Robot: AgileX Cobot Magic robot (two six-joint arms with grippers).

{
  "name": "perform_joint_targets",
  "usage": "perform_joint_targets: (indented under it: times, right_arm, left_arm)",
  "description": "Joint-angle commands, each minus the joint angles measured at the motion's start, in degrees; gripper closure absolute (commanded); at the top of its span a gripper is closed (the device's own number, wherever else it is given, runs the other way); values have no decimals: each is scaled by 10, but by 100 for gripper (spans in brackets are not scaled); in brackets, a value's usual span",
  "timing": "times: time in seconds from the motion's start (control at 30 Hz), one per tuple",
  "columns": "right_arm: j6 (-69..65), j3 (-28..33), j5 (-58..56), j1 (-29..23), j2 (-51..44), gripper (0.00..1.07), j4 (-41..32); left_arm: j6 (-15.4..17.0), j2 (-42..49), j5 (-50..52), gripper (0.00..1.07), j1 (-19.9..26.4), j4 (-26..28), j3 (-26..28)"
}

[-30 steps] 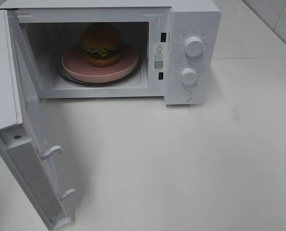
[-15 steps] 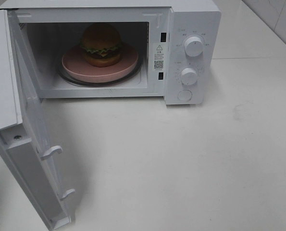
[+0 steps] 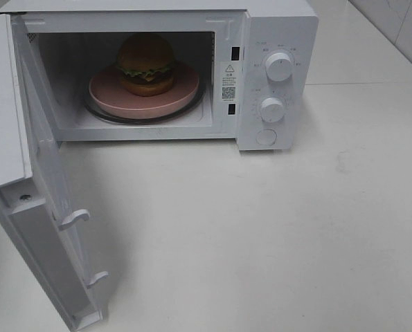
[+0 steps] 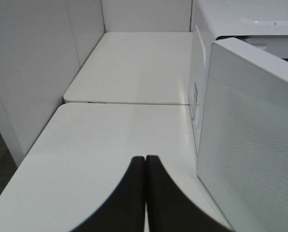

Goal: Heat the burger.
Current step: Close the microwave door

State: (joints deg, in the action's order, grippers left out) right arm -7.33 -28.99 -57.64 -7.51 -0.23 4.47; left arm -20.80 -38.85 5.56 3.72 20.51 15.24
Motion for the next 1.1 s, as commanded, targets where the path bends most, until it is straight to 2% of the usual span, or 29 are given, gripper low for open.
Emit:
perform_joint_targets:
  times: [0.03, 0.07, 0.13, 0.17, 0.23, 0.27, 0.3, 0.33, 0.37, 0.4, 0.43, 0.47, 0.5, 0.53, 0.57, 0.6, 0.63, 0.67, 0.7, 0.73, 0.77, 0.8, 0.83, 0.87, 0.9, 0.93, 0.97, 1.0, 1.1]
  right_arm:
    - [3, 2, 6, 2, -16, 36, -1]
    - [3, 2, 6, 2, -16, 36, -1]
    - [3, 2, 6, 2, -16, 36, -1]
    - [3, 2, 6, 2, -16, 36, -1]
    - [3, 2, 6, 2, -16, 36, -1]
    - [3, 2, 6, 2, -16, 36, -1]
    - [3, 2, 6, 2, -16, 36, -1]
    - [3, 2, 6, 2, -16, 36, -1]
    - [3, 2, 6, 2, -16, 36, -1]
    - [3, 2, 6, 2, -16, 36, -1]
    - [3, 2, 6, 2, -16, 36, -1]
    - [3, 2, 6, 2, -16, 36, -1]
    - [3, 2, 6, 2, -16, 36, -1]
    - [3, 2, 6, 2, -16, 36, -1]
    - [3, 2, 6, 2, -16, 36, -1]
    - [3, 2, 6, 2, -16, 36, -1]
    - [3, 2, 6, 2, -16, 36, -1]
    - [3, 2, 6, 2, -16, 36, -1]
    - [3, 2, 6, 2, -16, 36, -1]
    - [3, 2, 6, 2, -16, 36, -1]
    - [3, 2, 6, 2, -16, 36, -1]
    - [3, 2, 6, 2, -16, 36, -1]
    - [3, 2, 6, 2, -16, 36, -1]
    - [3, 2, 6, 2, -16, 36, -1]
    - [3, 2, 6, 2, -16, 36, -1]
    - [3, 2, 6, 2, -16, 36, -1]
    - [3, 2, 6, 2, -16, 36, -1]
    - [3, 2, 6, 2, -16, 36, -1]
    - [3, 2, 6, 2, -16, 36, -1]
  left_arm:
    - [18, 1, 87, 107, 3, -1, -50]
    - [18, 1, 87, 107, 3, -1, -50]
    - [49, 1, 111, 107, 3, -19, -69]
    - [49, 1, 111, 107, 3, -19, -69]
    - [89, -6, 123, 107, 3, -53, -69]
    - [89, -6, 123, 107, 3, -53, -69]
    - [119, -22, 124, 107, 3, -83, -69]
    - [134, -35, 131, 107, 3, -103, -69]
    - [134, -35, 131, 107, 3, -103, -69]
    - [163, -65, 150, 107, 3, -138, -69]
    - [181, -80, 158, 107, 3, -157, -68]
    - [181, -80, 158, 107, 3, -157, -68]
    - [213, -104, 169, 107, 3, -187, -65]
    - [229, -113, 170, 107, 3, -205, -62]
    - [229, -113, 170, 107, 3, -205, -62]
    - [257, -133, 177, 107, 3, -258, -56]
    - [271, -140, 186, 107, 3, -281, -56]
    - [271, -140, 186, 107, 3, -281, -56]
    - [309, -156, 203, 107, 3, -327, -56]
    - [309, -156, 203, 107, 3, -327, -56]
    - [343, -172, 218, 107, 3, -365, -56]
    - [358, -178, 228, 107, 3, -390, -56]
    - [358, -178, 228, 107, 3, -390, -56]
    - [378, -194, 255, 107, 3, -439, -56]
    - [388, -203, 273, 107, 3, -466, -56]
    - [388, -203, 273, 107, 3, -466, -56]
    - [404, -224, 312, 107, 3, -506, -56]
    - [414, -246, 343, 107, 3, -524, -55]
    - [416, -258, 356, 107, 3, -524, -55]
